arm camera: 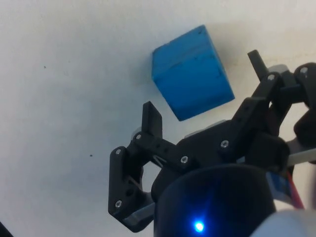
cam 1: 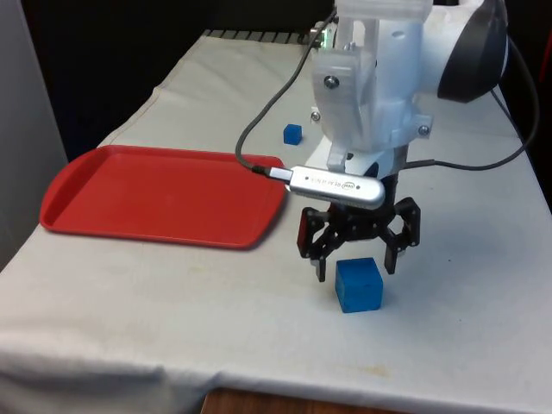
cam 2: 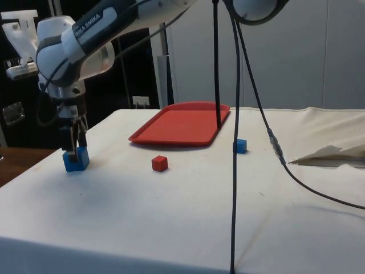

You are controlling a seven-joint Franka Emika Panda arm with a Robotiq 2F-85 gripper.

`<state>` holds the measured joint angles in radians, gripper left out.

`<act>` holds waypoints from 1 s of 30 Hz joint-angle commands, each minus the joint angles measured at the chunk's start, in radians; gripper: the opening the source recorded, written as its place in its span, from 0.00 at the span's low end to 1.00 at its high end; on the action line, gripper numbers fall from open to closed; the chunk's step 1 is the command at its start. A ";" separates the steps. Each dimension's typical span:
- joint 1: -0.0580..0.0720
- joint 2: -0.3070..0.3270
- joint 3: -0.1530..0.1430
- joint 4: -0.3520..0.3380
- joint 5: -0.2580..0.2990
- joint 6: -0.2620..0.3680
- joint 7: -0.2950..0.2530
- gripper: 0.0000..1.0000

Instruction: Pick up the largest block and place it onto the tray.

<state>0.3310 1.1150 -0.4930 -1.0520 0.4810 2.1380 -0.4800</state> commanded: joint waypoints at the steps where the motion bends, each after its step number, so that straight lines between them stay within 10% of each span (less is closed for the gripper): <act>1: -0.015 0.025 0.003 0.047 0.002 -0.019 0.007 1.00; 19: -0.018 0.052 0.001 0.063 0.005 0.007 0.019 0.99; 23: -0.019 0.054 0.001 0.066 0.005 0.007 0.020 0.72; 28: -0.020 0.059 0.001 0.074 0.005 0.007 0.022 0.00; 30: -0.021 0.060 0.001 0.075 0.005 0.007 0.022 0.00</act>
<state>0.3230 1.1550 -0.4940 -1.0160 0.4870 2.1620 -0.4660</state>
